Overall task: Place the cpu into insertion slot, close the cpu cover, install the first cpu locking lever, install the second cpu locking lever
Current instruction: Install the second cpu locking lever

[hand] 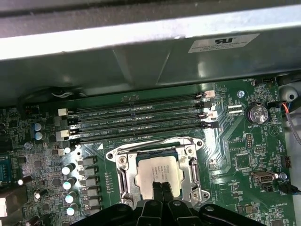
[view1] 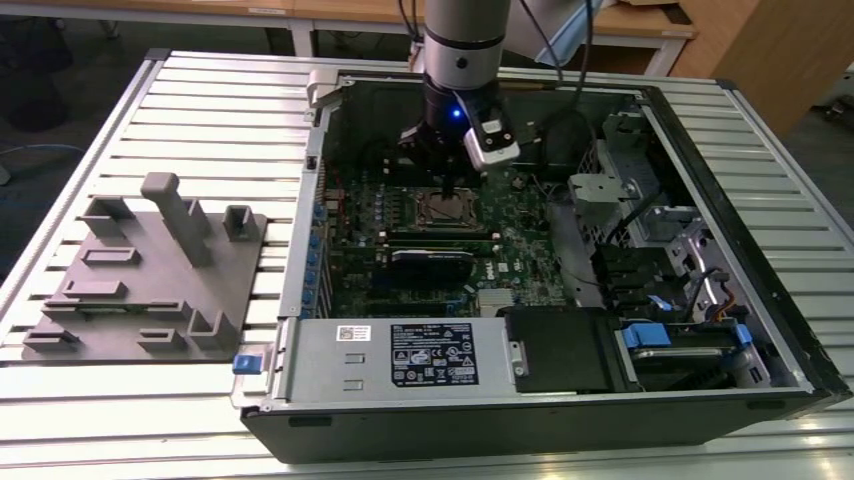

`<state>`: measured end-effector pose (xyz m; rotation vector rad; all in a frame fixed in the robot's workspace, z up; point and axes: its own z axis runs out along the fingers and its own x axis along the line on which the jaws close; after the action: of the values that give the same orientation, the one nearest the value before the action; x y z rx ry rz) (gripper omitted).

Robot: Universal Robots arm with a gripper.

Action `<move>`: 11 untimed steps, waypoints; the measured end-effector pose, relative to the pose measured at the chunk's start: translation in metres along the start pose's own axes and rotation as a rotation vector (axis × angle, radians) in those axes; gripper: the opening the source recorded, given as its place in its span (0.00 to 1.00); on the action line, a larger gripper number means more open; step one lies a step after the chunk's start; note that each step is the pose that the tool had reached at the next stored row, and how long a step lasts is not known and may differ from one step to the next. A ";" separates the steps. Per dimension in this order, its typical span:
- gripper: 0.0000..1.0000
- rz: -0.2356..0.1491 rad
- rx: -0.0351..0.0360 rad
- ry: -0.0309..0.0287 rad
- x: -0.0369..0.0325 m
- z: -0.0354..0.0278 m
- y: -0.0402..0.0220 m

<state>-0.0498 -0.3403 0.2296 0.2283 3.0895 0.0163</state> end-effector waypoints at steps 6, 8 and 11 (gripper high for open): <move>0.11 0.000 -0.0004 -0.0002 -0.0002 -0.0030 0.0001; 0.11 0.000 0.0000 0.0000 -0.0001 -0.0033 0.0000; 0.11 0.000 -0.0001 0.0000 -0.0002 -0.0035 0.0001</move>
<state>-0.0498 -0.3403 0.2331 0.2283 3.0895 0.0164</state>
